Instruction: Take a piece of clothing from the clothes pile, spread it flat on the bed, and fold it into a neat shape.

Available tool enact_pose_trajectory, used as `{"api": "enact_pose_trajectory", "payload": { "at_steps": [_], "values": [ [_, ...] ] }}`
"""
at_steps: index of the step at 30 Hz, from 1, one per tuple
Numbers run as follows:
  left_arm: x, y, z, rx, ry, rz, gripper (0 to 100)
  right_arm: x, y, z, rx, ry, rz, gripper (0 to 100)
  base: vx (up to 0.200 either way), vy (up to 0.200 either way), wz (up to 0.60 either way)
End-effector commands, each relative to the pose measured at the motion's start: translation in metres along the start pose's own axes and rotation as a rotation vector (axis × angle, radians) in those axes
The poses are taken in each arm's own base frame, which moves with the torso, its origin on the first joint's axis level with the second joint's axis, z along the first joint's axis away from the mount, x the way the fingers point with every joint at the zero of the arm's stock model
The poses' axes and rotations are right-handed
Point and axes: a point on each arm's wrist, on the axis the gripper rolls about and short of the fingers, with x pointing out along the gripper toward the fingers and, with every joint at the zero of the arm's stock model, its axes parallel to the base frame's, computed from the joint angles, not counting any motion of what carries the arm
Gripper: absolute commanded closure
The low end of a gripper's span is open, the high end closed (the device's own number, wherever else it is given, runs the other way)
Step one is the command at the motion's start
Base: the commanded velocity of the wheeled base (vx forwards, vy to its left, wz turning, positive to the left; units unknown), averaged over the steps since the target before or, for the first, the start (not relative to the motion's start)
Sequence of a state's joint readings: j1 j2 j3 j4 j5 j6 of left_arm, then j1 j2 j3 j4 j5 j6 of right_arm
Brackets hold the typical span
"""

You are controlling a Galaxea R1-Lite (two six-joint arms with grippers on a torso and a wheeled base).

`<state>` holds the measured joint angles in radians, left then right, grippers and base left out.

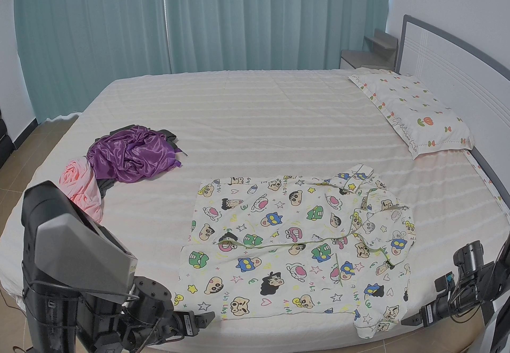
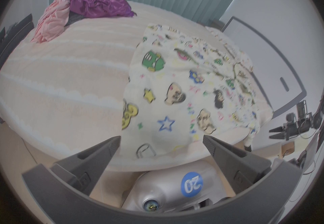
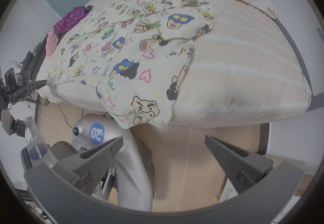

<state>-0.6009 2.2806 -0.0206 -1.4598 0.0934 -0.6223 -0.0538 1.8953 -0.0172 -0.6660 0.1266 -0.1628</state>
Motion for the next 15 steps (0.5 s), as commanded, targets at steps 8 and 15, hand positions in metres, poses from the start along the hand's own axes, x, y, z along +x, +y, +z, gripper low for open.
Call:
{"api": "enact_pose_trajectory", "payload": {
  "at_steps": [8,15],
  "values": [
    [-0.067,-0.016,0.072,-0.249,-0.373,-0.314,0,-0.051,0.006,0.026,0.075,-0.371,0.028,0,0.000,0.000,0.00],
    [-0.069,-0.013,0.083,-0.348,-0.384,-0.365,0,-0.067,0.006,0.057,0.176,-0.515,0.081,0,0.143,0.000,0.00]
  ]
}}
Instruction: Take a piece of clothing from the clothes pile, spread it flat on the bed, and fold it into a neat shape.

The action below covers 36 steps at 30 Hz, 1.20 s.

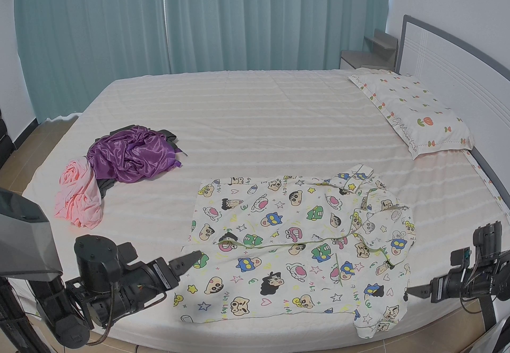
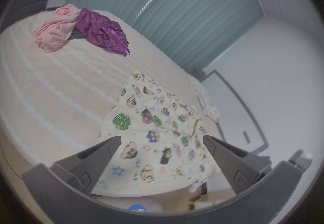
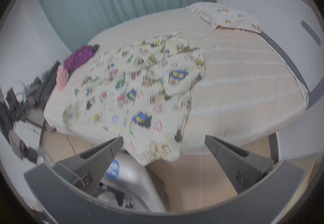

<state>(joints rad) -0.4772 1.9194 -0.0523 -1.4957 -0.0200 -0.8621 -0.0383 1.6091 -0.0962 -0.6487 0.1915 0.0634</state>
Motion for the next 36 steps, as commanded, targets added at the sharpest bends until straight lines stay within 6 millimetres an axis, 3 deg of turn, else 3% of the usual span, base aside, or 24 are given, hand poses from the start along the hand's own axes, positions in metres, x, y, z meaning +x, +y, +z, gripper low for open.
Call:
{"api": "enact_pose_trajectory", "payload": {
  "at_steps": [1,4,15,25,33,36],
  "values": [
    [-0.007,-0.010,0.016,-0.028,-0.057,-0.082,0,-0.012,0.007,0.035,0.033,-0.180,0.037,0,0.200,0.000,0.00],
    [-0.006,-0.010,0.015,-0.023,-0.051,-0.082,0,-0.012,0.007,0.043,0.043,-0.208,0.042,0,0.200,0.000,0.00],
    [0.004,-0.005,0.011,-0.061,-0.025,-0.057,0,-0.005,0.021,0.068,0.125,-0.244,0.113,0,0.000,0.000,0.00],
    [0.005,-0.009,0.005,-0.068,-0.003,-0.070,0,0.021,0.041,0.088,0.275,-0.199,0.192,0,0.000,-0.180,0.00],
    [0.008,-0.009,0.002,-0.063,-0.013,-0.046,0,0.041,0.051,0.094,0.284,-0.160,0.212,0,0.000,0.000,0.00],
    [0.007,-0.008,0.001,-0.068,-0.009,-0.042,0,0.054,0.062,0.106,0.371,-0.155,0.244,0,0.000,0.000,0.00]
  ]
}}
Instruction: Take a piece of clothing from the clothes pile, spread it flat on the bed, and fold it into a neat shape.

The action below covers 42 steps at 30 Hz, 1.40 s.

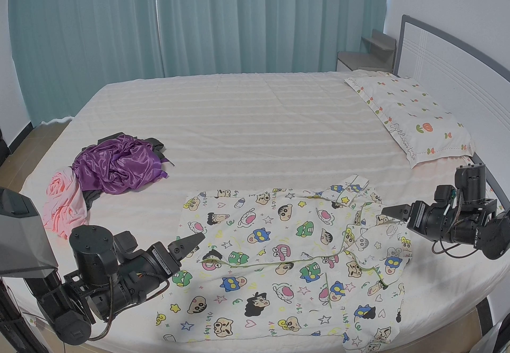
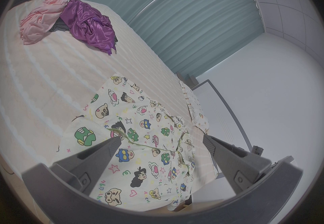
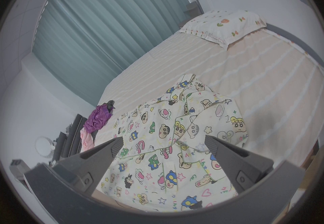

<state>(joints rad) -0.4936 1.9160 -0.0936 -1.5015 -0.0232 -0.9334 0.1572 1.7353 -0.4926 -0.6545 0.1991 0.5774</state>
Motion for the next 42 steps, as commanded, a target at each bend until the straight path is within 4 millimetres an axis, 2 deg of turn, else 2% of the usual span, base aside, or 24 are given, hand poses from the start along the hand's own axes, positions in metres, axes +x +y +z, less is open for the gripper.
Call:
{"api": "enact_pose_trajectory", "payload": {
  "at_steps": [1,2,4,11,15,19,20,23,24,31,37,42],
  "values": [
    [0.000,0.002,-0.002,-0.004,0.008,0.013,0,0.028,0.010,0.002,0.071,0.029,0.018,0,0.000,0.000,0.00],
    [0.000,0.002,-0.002,-0.004,0.008,0.013,0,0.029,0.010,0.002,0.073,0.030,0.017,0,0.200,0.000,0.00],
    [0.000,0.002,-0.002,-0.002,0.008,0.013,0,0.044,0.015,0.003,0.122,0.037,0.016,0,0.200,0.000,0.00],
    [0.003,0.005,-0.005,0.001,0.021,0.030,0,0.086,0.017,-0.008,0.119,0.070,-0.031,0,0.000,0.000,0.00],
    [0.004,0.007,-0.006,0.002,0.027,0.041,0,0.118,0.019,-0.008,0.159,0.077,-0.035,0,0.000,0.000,0.00],
    [0.005,0.008,-0.006,0.001,0.026,0.043,0,0.143,0.017,-0.003,0.165,0.044,-0.056,0,0.000,0.000,0.00],
    [0.005,0.008,-0.007,0.001,0.028,0.046,0,0.156,0.014,-0.004,0.165,0.031,-0.081,0,0.000,0.000,0.00],
    [0.005,0.009,-0.007,0.001,0.030,0.048,0,0.167,0.010,-0.005,0.165,0.018,-0.105,0,0.000,0.000,0.00],
    [0.006,0.010,-0.008,0.001,0.031,0.053,0,0.180,0.007,-0.007,0.165,0.005,-0.126,0,0.000,0.000,0.00],
    [0.006,0.010,-0.008,0.000,0.032,0.056,0,0.204,-0.001,-0.016,0.162,0.006,-0.151,0,0.000,0.000,0.00],
    [0.007,0.012,-0.007,-0.005,0.032,0.061,0,0.211,-0.004,-0.020,0.159,0.016,-0.160,0,0.000,0.000,0.00],
    [0.009,0.014,-0.009,-0.005,0.039,0.070,0,0.224,-0.004,-0.019,0.156,-0.002,-0.158,0,0.000,0.000,0.00]
  ]
}}
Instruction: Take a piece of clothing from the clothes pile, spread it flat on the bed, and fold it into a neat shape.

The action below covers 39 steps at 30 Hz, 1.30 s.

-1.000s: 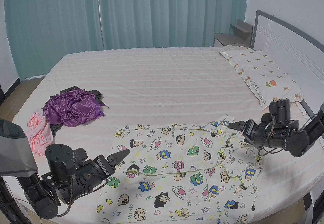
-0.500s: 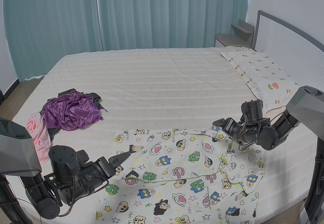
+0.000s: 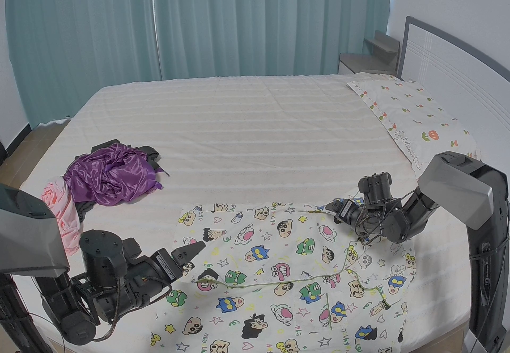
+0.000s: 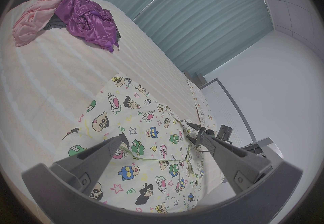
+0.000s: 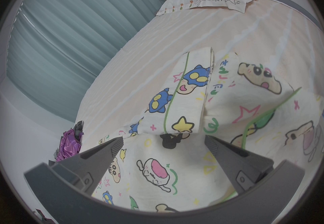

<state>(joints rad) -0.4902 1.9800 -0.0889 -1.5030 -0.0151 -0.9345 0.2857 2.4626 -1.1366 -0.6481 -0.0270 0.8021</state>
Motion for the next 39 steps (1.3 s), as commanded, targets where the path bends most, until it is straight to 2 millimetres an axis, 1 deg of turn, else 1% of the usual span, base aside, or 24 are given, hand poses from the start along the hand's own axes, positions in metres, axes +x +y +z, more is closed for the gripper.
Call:
{"api": "enact_pose_trajectory", "payload": {
  "at_steps": [1,3,4,6,7,8,10,14,16,17,18,19,20,23,25,28,29,32,35,36,37,39],
  "values": [
    [0.002,0.002,-0.002,-0.001,0.010,0.012,0,0.016,0.001,0.002,0.002,-0.014,0.009,0,0.000,0.000,0.00],
    [0.002,0.003,-0.002,-0.003,0.010,0.014,0,0.017,0.002,0.003,0.004,-0.018,0.014,0,0.000,0.000,0.00],
    [0.003,0.004,-0.002,-0.003,0.012,0.018,0,0.023,0.010,0.014,0.009,-0.055,0.045,0,0.000,0.000,0.00],
    [0.003,0.004,-0.003,-0.004,0.014,0.020,0,0.028,0.011,0.018,0.013,-0.069,0.054,0,0.000,0.000,0.00],
    [0.004,0.004,-0.003,-0.004,0.015,0.021,0,0.035,0.014,0.025,0.018,-0.101,0.073,0,0.000,0.000,0.00],
    [0.004,0.005,-0.003,-0.004,0.015,0.023,0,0.037,0.015,0.027,0.019,-0.113,0.079,0,0.000,0.000,0.00],
    [0.004,0.005,-0.002,-0.005,0.012,0.025,0,0.044,0.021,0.045,0.037,-0.192,0.112,0,0.000,0.000,0.00],
    [0.004,0.005,-0.003,-0.005,0.013,0.026,0,0.039,0.033,0.070,0.063,-0.274,0.161,0,0.000,0.000,0.00],
    [0.005,0.005,-0.003,-0.005,0.013,0.026,0,0.040,0.039,0.079,0.077,-0.304,0.188,0,0.000,0.000,0.00],
    [0.005,0.005,-0.003,-0.005,0.013,0.026,0,0.040,0.039,0.079,0.077,-0.304,0.188,0,0.000,0.000,0.00],
    [0.005,0.005,-0.003,-0.005,0.013,0.026,0,0.044,0.042,0.086,0.089,-0.331,0.211,0,0.000,0.000,0.00],
    [0.005,0.005,-0.003,-0.005,0.013,0.026,0,0.044,0.043,0.087,0.089,-0.332,0.212,0,0.000,0.000,0.00],
    [0.004,0.005,-0.002,-0.005,0.012,0.027,0,0.047,0.044,0.092,0.111,-0.354,0.230,0,0.000,0.000,0.00],
    [0.004,0.006,-0.002,-0.007,0.010,0.031,0,0.049,0.051,0.101,0.168,-0.416,0.269,0,0.000,0.000,0.00],
    [0.005,0.007,-0.002,-0.008,0.009,0.033,0,0.051,0.053,0.104,0.196,-0.446,0.295,0,0.000,0.000,0.00],
    [0.005,0.007,-0.002,-0.008,0.009,0.033,0,0.053,0.051,0.103,0.194,-0.447,0.287,0,0.000,0.000,0.00],
    [0.005,0.007,-0.002,-0.008,0.009,0.033,0,0.050,0.043,0.107,0.196,-0.444,0.258,0,0.000,0.000,0.00],
    [0.005,0.007,-0.002,-0.008,0.010,0.034,0,0.045,0.030,0.111,0.180,-0.420,0.228,0,0.000,0.000,0.00],
    [0.006,0.008,-0.002,-0.008,0.013,0.038,0,0.046,0.014,0.110,0.122,-0.392,0.185,0,0.000,0.000,0.00],
    [0.006,0.008,-0.002,-0.008,0.014,0.039,0,0.046,0.013,0.111,0.118,-0.392,0.185,0,0.000,0.000,0.00],
    [0.006,0.008,-0.002,-0.008,0.014,0.039,0,0.049,0.001,0.110,0.082,-0.384,0.147,0,0.000,0.000,0.00],
    [0.006,0.008,-0.002,-0.008,0.014,0.039,0,0.051,-0.009,0.109,0.048,-0.375,0.120,0,0.000,0.000,0.00]
  ]
}}
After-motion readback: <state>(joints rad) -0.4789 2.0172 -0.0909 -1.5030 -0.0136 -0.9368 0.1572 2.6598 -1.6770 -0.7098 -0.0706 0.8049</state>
